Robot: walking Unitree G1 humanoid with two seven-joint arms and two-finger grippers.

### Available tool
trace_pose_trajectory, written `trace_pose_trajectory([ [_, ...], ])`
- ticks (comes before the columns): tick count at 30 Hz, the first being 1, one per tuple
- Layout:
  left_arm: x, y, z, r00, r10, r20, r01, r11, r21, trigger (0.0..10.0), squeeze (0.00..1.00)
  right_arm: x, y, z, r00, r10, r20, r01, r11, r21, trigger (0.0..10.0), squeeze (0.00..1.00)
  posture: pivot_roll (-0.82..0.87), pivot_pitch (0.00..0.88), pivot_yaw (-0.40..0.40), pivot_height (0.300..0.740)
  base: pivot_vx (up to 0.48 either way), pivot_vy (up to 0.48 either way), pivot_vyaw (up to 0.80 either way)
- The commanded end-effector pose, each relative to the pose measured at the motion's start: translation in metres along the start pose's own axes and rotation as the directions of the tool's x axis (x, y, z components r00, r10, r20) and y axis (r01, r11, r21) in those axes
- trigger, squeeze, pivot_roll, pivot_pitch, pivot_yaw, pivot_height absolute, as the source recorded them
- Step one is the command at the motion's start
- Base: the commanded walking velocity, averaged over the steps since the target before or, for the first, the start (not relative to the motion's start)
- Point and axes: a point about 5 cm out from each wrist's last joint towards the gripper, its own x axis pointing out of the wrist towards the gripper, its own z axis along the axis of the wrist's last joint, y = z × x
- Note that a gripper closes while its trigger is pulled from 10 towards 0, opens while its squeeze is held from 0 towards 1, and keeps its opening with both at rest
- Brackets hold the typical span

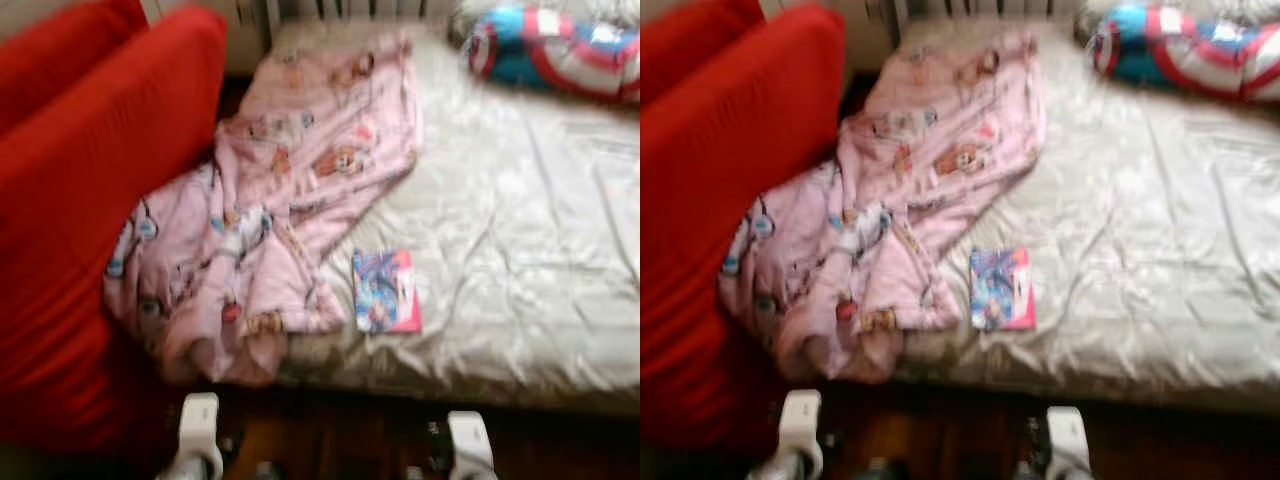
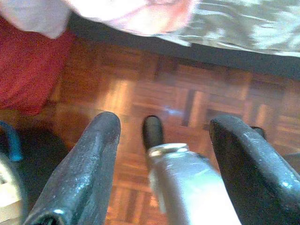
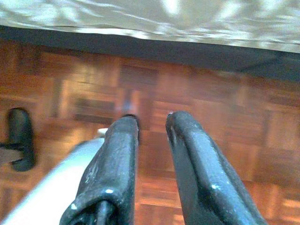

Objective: Clean up the room

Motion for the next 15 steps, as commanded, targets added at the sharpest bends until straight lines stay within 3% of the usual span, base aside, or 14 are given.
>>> trace_pose_trajectory([
  [1, -0.0045, 0.0084, -0.0122, 0.999, 0.021, -0.037, -0.021, 1.000, -0.001, 10.0, 0.00, -0.0025, 0.0087, -0.0154, 0.999, 0.020, -0.046, -0.020, 1.000, 0.014, 10.0, 0.00, 0.00, 0.222, 0.029, 0.740, 0.000, 0.000, 0.00],
  [15, -0.0045, 0.0084, -0.0131, 0.999, 0.021, -0.044, -0.022, 1.000, -0.008, 10.0, 0.00, -0.0026, 0.0088, -0.0154, 0.999, 0.022, -0.046, -0.022, 1.000, 0.012, 10.0, 0.00, 0.00, 0.223, 0.029, 0.740, 0.000, 0.000, 0.00],
])
